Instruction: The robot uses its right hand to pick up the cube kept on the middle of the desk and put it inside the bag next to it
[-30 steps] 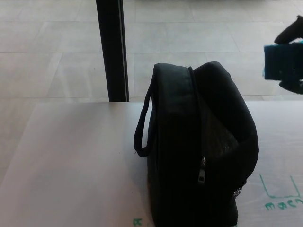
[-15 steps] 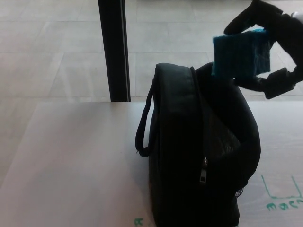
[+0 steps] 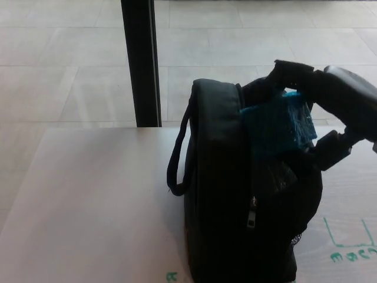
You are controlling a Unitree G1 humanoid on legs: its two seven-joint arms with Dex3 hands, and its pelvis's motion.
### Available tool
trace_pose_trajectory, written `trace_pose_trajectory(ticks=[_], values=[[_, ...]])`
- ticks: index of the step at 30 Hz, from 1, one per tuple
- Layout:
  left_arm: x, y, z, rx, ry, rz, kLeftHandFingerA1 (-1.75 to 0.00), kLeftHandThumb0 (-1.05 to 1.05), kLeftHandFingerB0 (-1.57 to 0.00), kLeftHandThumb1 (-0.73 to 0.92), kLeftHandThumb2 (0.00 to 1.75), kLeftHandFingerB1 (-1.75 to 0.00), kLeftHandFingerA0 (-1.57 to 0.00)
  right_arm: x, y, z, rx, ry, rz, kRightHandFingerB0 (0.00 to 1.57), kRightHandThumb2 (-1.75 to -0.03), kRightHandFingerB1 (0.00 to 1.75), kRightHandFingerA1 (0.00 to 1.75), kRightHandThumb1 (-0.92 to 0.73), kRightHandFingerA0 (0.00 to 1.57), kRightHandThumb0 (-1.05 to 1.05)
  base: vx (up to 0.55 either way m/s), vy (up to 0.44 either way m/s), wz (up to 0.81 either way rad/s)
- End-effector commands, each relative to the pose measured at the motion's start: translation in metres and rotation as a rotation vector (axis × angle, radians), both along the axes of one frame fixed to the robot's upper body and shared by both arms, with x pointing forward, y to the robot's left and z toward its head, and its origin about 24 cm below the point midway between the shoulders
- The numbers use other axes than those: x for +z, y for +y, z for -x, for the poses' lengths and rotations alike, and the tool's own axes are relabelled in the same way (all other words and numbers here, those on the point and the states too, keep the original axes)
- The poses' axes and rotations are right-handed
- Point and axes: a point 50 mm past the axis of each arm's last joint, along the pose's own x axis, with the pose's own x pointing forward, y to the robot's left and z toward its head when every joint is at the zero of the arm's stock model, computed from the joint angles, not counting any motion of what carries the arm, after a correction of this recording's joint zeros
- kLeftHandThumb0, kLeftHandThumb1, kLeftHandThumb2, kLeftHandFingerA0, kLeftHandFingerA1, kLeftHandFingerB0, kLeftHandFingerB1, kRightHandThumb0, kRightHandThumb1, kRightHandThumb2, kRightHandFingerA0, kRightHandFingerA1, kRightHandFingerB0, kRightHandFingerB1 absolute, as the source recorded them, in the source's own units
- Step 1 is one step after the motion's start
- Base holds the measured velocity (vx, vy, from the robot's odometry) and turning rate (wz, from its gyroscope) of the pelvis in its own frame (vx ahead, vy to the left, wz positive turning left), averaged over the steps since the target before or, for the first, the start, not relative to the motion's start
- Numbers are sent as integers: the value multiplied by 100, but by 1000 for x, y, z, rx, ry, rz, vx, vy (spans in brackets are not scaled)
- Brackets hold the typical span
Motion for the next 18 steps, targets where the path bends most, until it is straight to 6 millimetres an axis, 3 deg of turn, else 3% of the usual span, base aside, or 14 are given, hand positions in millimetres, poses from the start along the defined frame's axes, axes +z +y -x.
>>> trace_pose_trajectory(ticks=[1, 4, 5, 7, 8, 10, 11, 12, 13, 14, 15, 16, 17, 18], values=[[3, 5, 2, 5, -3, -17, -54, -73, -9, 66, 89, -45, -17, -7, -2, 5, 49, 42, 39, 77, -110, 157, 175, -51, 87, -12, 0, 0, 0], [4, 6, 0, 0, -4, -24, -54, -72, -8, 66, 90, -44, -17, -12, 0, 6, 34, 58, 82, 75, -104, 146, 173, -53, 86, -15, 0, 0, 0], [5, 5, 0, 3, -9, -17, -52, -39, 0, 54, 111, -50, -3, -13, 1, 6, 35, 62, 74, 79, -103, 129, 163, -55, 87, -15, 0, 0, 0], [6, 5, 0, 7, -18, -9, -52, -39, 0, 54, 111, -50, -3, -15, 3, 7, 36, 68, 63, 79, -103, 129, 163, -55, 87, -15, 0, 0, 0], [7, 5, -1, -3, -17, -6, -52, -39, 0, 53, 110, -50, -3, -17, 5, 7, 38, 80, 52, 76, -88, 87, 158, -67, 82, -18, 0, 0, 0], [7, 5, -2, -16, -9, -20, -52, -39, 0, 52, 110, -50, -3, -18, 10, 7, 52, 82, 39, 57, -61, 55, 155, -72, 82, -31, 0, 0, 0], [7, 4, -2, -14, -7, -29, -55, -73, -10, 67, 90, -45, -18, -17, 14, 7, 54, 86, 47, 32, -60, 37, 117, -65, 74, -43, 0, 0, 0], [7, 4, -2, -22, -3, -32, -55, -75, -9, 67, 91, -45, -17, -17, 19, 8, 62, 80, 93, 12, -85, 47, 90, -55, 58, -56, 0, 0, 0], [7, 4, -2, -30, 0, -33, -55, -75, -9, 67, 91, -45, -17, -17, 20, 8, 64, 75, 109, 12, -85, 47, 90, -55, 58, -56, 0, 0, 0], [7, 4, -2, -25, 4, -21, -52, -38, 0, 55, 112, -50, -3, -17, 21, 9, 61, 56, 144, 4, -84, 41, 76, -53, 38, -63, 0, 0, 0], [7, 4, -2, -24, 7, -16, -52, -38, 0, 55, 112, -50, -3, -17, 21, 9, 59, 49, 160, 4, -84, 41, 76, -53, 38, -63, 0, 0, 0], [6, 4, -1, 2, 0, 3, -52, -38, 0, 55, 111, -50, -3, -14, 24, 10, 46, 20, 215, 0, -87, 17, 34, -47, 1, -76, 0, 0, 0], [6, 4, -1, 8, -1, 6, -52, -38, 0, 55, 111, -50, -3, -10, 27, 11, 34, 5, 255, 0, -86, 2, 9, -54, 0, -94, 0, 0, 0], [6, 4, -1, 8, -4, 7, -52, -38, 0, 55, 111, -50, -3, -8, 27, 11, 30, -2, 265, 0, -88, 7, 15, -51, 0, -90, 0, 0, 0]])
